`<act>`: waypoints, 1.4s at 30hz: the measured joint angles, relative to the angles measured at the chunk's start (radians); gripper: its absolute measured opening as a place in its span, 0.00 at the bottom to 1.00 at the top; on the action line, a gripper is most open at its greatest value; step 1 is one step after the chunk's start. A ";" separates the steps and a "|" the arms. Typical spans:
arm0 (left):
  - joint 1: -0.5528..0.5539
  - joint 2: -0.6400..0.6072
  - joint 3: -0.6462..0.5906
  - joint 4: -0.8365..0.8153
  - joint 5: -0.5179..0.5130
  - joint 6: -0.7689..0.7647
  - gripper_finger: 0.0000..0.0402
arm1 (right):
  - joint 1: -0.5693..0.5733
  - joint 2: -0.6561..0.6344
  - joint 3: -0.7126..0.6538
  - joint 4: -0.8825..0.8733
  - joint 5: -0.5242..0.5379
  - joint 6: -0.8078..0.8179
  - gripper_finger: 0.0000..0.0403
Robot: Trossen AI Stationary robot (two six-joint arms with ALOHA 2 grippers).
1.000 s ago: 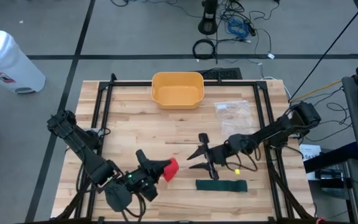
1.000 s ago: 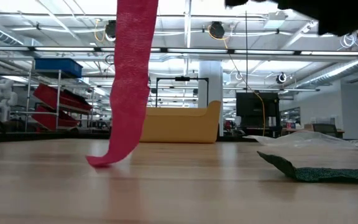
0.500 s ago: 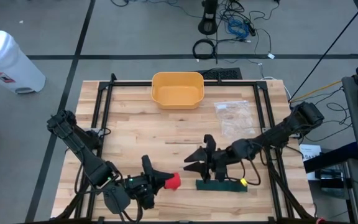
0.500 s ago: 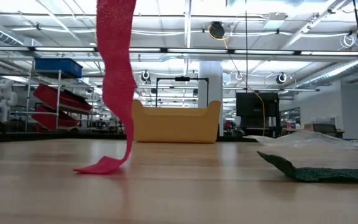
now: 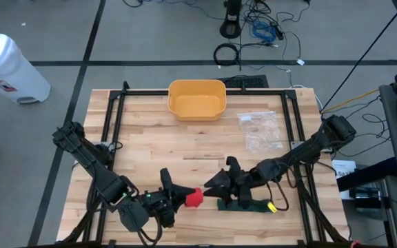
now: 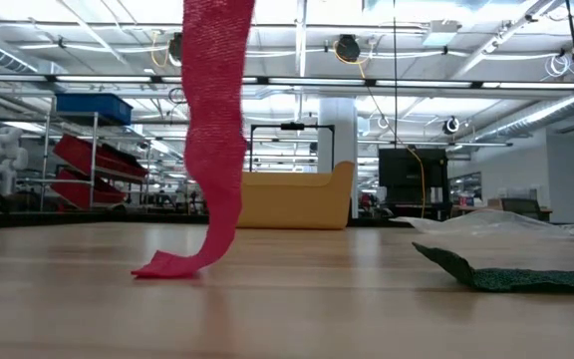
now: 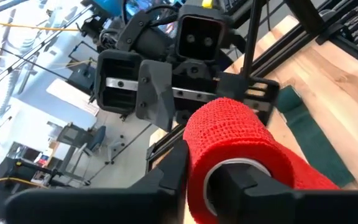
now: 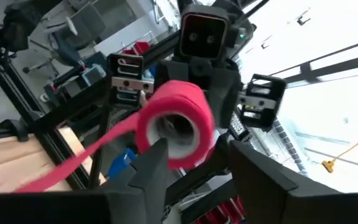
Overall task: Roll bandage
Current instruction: Roll the red bandage
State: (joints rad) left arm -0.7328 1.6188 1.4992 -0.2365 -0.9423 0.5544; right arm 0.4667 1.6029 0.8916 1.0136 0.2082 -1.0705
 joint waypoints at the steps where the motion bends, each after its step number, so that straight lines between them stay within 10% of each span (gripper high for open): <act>1: 0.004 0.000 0.000 0.004 0.000 0.000 0.20 | 0.000 0.016 0.010 0.019 0.001 -0.006 0.42; 27: -0.036 0.044 -0.001 0.022 -0.134 0.001 0.33 | 0.021 0.153 0.119 0.106 0.040 -0.067 0.43; 42: -0.036 0.044 -0.001 0.043 -0.142 0.002 0.33 | 0.032 0.154 0.119 0.106 0.035 -0.016 0.21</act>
State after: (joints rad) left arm -0.7685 1.6630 1.4982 -0.1936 -1.0843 0.5560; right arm 0.4992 1.7565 1.0107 1.1194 0.2436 -1.0863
